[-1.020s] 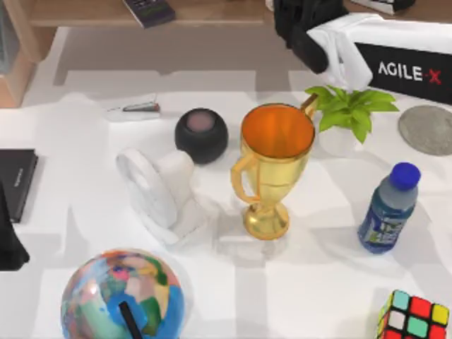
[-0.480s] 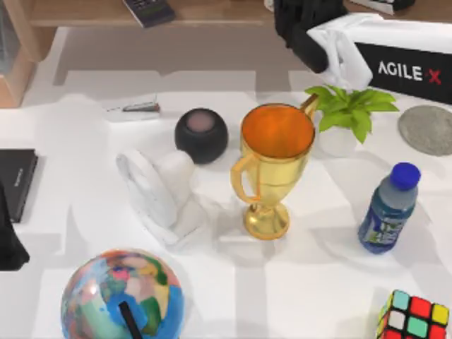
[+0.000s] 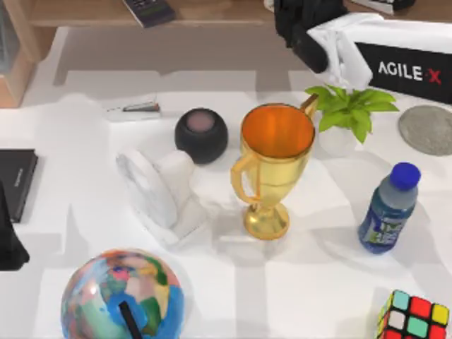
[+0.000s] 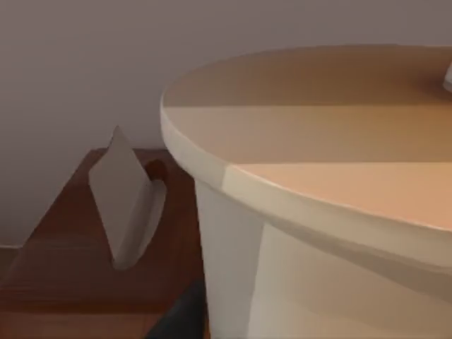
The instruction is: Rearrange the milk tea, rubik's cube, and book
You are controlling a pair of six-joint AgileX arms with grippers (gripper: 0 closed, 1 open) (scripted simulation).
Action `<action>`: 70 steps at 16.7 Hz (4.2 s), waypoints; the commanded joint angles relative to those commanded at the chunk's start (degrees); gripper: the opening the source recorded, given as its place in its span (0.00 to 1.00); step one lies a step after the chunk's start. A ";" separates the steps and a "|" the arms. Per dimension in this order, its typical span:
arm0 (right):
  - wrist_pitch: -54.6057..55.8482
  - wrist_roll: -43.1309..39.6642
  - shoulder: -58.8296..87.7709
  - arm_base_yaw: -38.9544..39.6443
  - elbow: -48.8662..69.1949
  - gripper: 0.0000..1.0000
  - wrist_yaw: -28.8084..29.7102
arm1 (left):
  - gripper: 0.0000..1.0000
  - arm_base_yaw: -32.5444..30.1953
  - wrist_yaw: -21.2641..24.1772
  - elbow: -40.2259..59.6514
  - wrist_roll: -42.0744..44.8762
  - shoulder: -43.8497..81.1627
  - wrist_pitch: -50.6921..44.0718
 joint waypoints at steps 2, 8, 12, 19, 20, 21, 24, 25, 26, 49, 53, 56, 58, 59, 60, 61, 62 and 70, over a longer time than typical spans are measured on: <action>0.00 0.00 0.00 0.00 0.00 0.00 0.00 | 1.00 0.00 0.00 0.00 0.00 0.00 0.00; 1.20 0.06 -3.28 1.35 -4.17 0.00 0.94 | 1.00 0.00 0.00 0.00 0.00 0.00 0.00; 4.08 0.18 -10.22 3.78 -14.77 0.00 3.38 | 1.00 0.00 0.00 0.00 0.00 0.00 0.00; 6.29 0.29 -15.01 5.61 -21.35 0.00 5.20 | 1.00 0.00 0.00 0.00 0.00 0.00 0.00; 6.13 0.39 -14.69 5.29 -21.14 0.00 5.06 | 1.00 0.00 0.00 0.00 0.00 0.00 0.00; 6.21 0.38 -14.79 5.28 -21.23 0.00 4.96 | 1.00 0.00 0.00 0.00 0.00 0.00 0.00; 9.24 0.13 -17.99 4.22 -24.43 0.00 1.55 | 1.00 0.00 0.00 0.00 0.00 0.00 0.00; 11.21 -0.01 -19.54 3.38 -26.39 0.00 -0.34 | 1.00 0.00 0.00 0.00 0.00 0.00 0.00; 13.55 -0.15 -21.04 2.38 -28.66 0.00 -2.43 | 1.00 0.00 0.00 0.00 0.00 0.00 0.00; 41.32 -0.19 -17.67 -27.98 -58.67 0.00 -29.00 | 1.00 0.00 0.00 0.00 0.00 0.00 0.00; 46.61 -2.80 -18.62 -26.57 -60.49 0.00 -31.22 | 1.00 0.00 0.00 0.00 0.00 0.00 0.00; 49.42 -4.13 -18.13 -26.36 -60.79 0.00 -32.75 | 1.00 0.00 0.00 0.00 0.00 0.00 0.00; 49.79 -3.99 -16.64 -27.11 -60.45 0.00 -32.77 | 1.00 0.00 0.00 0.00 0.00 0.00 0.00; 49.55 -3.43 -15.44 -27.50 -60.24 0.00 -32.27 | 1.00 0.00 0.00 0.00 0.00 0.00 0.00; 49.16 -2.61 -13.97 -27.85 -59.98 0.00 -31.46 | 1.00 0.00 0.00 0.00 0.00 0.00 0.00; 48.72 -1.68 -12.52 -28.12 -59.62 0.00 -30.51 | 1.00 0.00 0.00 0.00 0.00 0.00 0.00; 48.29 -0.78 -11.33 -28.28 -59.15 0.00 -29.62 | 1.00 0.00 0.00 0.00 0.00 0.00 0.00; 47.93 0.06 -10.41 -28.33 -58.66 0.23 -28.77 | 1.00 0.00 0.00 0.00 0.00 0.00 0.00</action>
